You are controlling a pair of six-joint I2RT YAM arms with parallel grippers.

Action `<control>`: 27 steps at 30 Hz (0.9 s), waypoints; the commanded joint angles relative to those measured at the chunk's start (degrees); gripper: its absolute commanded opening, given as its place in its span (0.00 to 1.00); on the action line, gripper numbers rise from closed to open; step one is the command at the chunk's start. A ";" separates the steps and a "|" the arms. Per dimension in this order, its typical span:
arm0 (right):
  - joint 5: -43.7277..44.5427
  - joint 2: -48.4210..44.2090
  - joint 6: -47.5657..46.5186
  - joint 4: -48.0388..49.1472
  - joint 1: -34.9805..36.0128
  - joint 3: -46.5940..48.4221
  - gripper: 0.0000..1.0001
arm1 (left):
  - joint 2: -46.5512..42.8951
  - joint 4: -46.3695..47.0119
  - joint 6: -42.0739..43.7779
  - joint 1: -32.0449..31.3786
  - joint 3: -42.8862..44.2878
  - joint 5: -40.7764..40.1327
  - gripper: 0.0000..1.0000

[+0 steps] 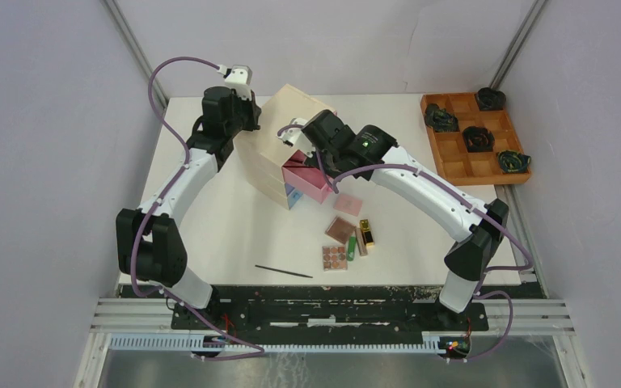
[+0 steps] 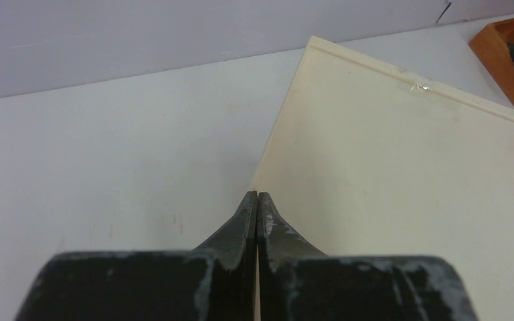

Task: Organize the makeup
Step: Place the makeup brush in the drawer, then pick up the makeup brush from the center of the board.

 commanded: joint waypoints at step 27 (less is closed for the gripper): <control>-3.18 0.18 0.31 5.92 -0.36 6.00 0.25 | 3.45 -15.71 -0.18 0.75 -2.84 -1.29 0.03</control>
